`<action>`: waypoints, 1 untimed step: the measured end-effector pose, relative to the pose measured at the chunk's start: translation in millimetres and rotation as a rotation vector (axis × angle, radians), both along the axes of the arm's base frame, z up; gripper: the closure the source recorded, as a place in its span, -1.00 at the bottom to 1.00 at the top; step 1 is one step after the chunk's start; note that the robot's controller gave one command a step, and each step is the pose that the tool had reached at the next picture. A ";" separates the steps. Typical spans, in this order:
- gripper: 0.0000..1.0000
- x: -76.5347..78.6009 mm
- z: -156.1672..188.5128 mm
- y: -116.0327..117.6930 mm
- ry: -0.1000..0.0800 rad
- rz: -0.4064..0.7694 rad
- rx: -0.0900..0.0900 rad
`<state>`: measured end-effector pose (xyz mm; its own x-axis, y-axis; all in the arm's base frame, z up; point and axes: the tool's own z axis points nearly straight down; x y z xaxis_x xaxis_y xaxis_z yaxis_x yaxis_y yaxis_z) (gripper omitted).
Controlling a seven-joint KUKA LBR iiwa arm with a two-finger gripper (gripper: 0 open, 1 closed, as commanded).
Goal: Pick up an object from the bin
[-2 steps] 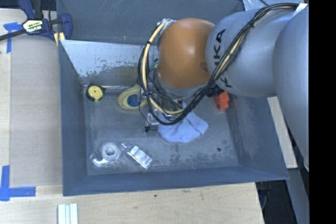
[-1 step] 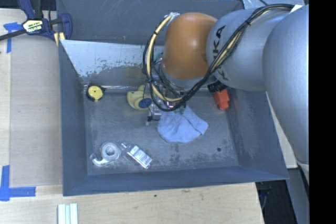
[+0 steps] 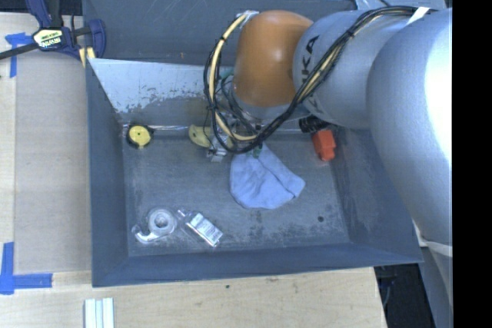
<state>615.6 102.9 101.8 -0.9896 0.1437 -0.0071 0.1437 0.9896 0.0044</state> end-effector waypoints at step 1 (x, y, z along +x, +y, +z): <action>1.00 0.0 -0.1 -0.1 0.000 -0.001 0.000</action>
Offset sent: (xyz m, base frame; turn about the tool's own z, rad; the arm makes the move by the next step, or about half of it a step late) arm 0.0123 0.0039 0.0846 -0.0154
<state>615.5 102.8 101.7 -0.9895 0.1443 -0.0069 0.1443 0.9895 0.0043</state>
